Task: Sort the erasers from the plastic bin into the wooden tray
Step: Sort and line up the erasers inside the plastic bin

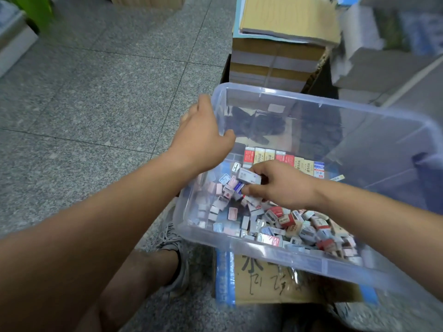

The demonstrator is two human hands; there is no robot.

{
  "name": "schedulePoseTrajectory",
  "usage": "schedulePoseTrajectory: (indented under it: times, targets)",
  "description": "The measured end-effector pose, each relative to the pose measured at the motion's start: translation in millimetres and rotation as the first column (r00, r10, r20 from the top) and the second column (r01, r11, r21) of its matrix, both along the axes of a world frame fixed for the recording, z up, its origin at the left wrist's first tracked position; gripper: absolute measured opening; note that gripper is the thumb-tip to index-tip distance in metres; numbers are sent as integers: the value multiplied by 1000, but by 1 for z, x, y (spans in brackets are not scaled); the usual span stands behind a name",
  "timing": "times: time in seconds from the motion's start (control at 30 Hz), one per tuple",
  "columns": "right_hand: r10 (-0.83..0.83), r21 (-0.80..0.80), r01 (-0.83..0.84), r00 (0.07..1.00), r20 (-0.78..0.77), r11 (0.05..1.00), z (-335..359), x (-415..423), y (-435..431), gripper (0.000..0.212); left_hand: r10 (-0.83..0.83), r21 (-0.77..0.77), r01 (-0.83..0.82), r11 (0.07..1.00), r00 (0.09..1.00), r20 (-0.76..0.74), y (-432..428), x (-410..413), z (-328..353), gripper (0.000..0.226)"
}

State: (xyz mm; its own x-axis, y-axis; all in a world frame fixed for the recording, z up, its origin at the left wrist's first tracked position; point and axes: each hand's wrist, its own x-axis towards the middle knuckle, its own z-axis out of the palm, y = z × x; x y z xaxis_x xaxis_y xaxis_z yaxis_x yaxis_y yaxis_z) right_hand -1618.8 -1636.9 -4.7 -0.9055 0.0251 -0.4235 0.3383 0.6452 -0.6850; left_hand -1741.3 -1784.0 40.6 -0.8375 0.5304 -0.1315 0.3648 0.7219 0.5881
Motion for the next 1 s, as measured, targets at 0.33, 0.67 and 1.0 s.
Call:
schedulePoseTrajectory:
  times: [0.33,0.67,1.0]
  targets:
    - [-637,-453,562,771,-16,692,51,50,20,17,-291,156,246,957,847,445,2,53,17,53]
    - [-676,-663,573,724,135,482,42,70,16,16,-289,367,27,930,674,680,20,87,-8,22]
    - [-577,-551,486,817,11,678,28,71,26,16,-257,360,-4,933,693,674,30,80,-16,23]
